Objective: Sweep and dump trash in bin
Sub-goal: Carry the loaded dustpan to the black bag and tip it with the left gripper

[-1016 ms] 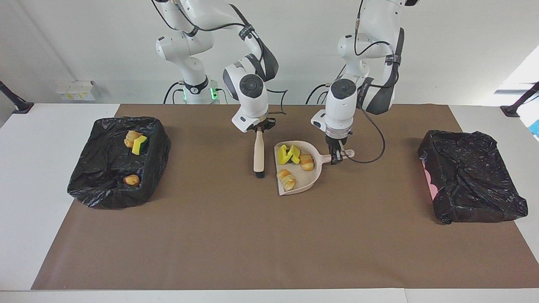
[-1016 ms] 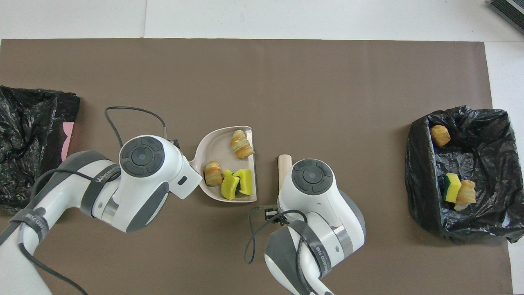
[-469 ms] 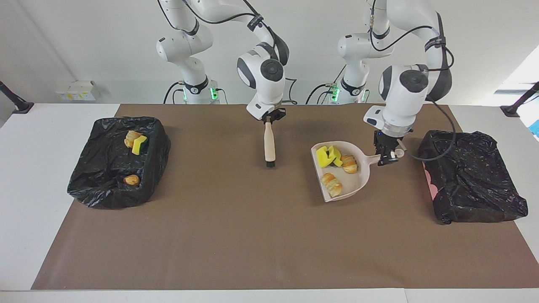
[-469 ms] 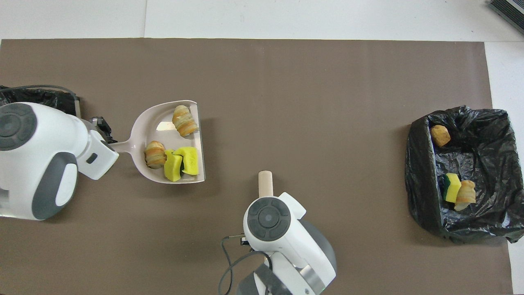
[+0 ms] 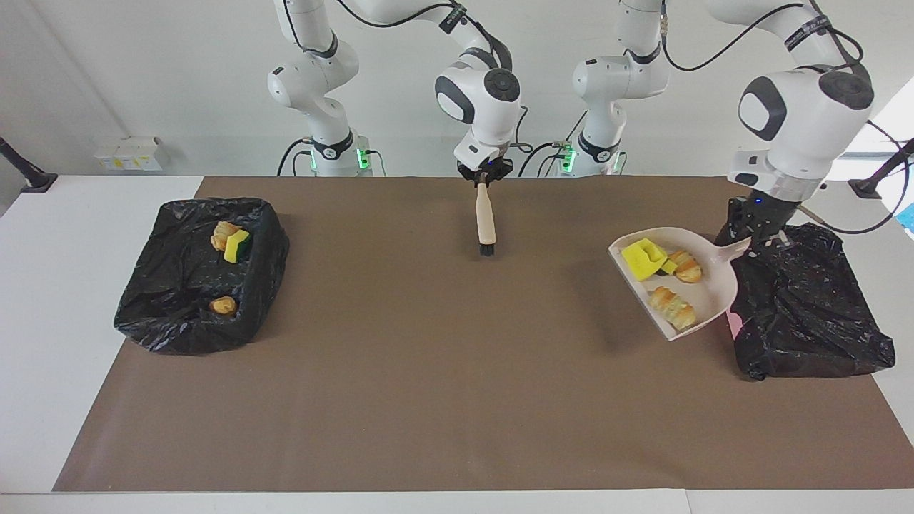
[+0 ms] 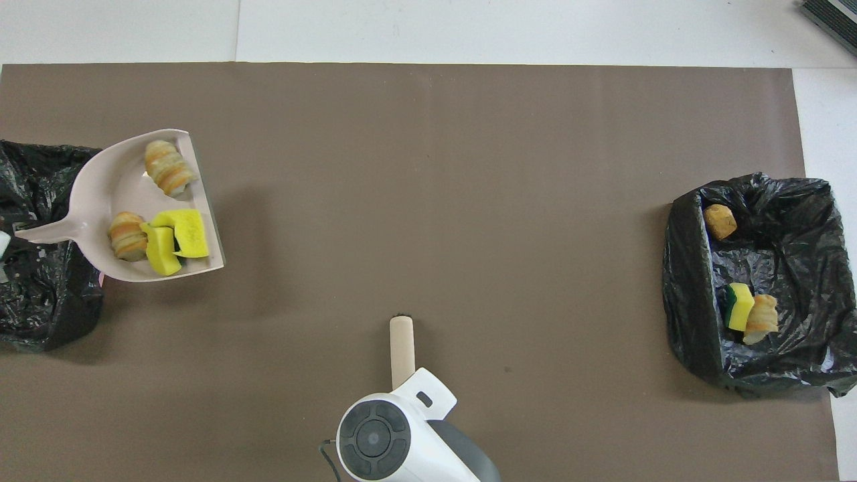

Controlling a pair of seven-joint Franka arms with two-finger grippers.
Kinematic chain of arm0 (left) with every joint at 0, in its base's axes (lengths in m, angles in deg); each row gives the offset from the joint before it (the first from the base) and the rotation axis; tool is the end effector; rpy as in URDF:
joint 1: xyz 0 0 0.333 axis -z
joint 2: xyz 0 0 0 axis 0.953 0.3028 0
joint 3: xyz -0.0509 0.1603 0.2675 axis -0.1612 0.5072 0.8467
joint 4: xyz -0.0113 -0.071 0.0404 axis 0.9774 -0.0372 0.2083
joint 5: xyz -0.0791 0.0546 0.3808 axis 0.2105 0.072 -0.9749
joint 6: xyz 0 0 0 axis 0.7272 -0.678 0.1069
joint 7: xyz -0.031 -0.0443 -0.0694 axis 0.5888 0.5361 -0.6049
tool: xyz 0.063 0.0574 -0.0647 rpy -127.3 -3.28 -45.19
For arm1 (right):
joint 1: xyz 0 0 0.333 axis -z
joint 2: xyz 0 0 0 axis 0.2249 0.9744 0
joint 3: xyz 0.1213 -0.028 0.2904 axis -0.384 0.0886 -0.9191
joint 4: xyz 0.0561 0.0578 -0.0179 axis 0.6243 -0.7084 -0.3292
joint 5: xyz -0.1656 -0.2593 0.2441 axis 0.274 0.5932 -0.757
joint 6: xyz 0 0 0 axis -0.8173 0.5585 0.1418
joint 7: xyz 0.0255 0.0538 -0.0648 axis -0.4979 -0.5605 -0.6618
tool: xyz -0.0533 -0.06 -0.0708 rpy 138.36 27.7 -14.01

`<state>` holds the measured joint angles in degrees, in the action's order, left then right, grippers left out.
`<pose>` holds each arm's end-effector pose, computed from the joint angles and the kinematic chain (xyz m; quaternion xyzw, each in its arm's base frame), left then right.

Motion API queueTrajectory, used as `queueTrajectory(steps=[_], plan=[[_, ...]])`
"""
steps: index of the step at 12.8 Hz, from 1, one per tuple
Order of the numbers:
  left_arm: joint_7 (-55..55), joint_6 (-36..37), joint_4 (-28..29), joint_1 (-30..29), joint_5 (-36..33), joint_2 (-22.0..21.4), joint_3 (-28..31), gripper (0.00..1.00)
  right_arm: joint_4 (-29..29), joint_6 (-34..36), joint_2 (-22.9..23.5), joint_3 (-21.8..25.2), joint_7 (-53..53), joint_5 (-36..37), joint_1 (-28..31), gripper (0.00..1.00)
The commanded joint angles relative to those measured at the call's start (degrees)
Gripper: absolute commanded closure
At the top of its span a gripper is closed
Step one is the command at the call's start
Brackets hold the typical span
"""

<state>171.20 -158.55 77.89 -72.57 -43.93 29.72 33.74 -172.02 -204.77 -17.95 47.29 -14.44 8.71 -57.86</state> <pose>0.5480 0.1100 0.5025 -0.7906 0.6087 -0.0259 0.0613 0.3052 0.4376 0.3528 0.9929 0.0114 -0.1158 0.0257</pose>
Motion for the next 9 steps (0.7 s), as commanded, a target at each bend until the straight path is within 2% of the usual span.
queueTrajectory(steps=[1,2,5,6,7,9], plan=[[5.26,3.95,-6.33,0.11,2.18,2.34,6.06,1.00,-1.35,-3.53,1.50,-0.05,1.68,1.62,-1.02,1.00],[10.25,3.70,-7.04,0.02,2.44,2.52,8.35,1.00,-1.79,-4.94,1.94,-0.05,1.59,1.62,-0.76,1.00],[13.80,1.94,-8.45,0.02,2.88,2.61,15.83,1.00,-1.80,-5.65,2.21,-0.05,1.68,1.53,-0.58,1.00],[17.04,1.33,-8.72,-0.07,2.36,3.13,17.67,1.00,-1.62,-5.39,2.30,-0.05,1.68,1.53,-0.32,0.76],[19.51,-0.42,-8.72,-0.07,1.92,3.49,19.26,1.00,-1.27,-4.87,2.38,0.04,1.51,1.71,-0.14,0.01],[22.25,-2.54,-10.20,-0.51,-4.37,4.28,21.38,1.00,0.22,-3.81,2.12,0.57,1.24,1.71,0.30,0.00]])
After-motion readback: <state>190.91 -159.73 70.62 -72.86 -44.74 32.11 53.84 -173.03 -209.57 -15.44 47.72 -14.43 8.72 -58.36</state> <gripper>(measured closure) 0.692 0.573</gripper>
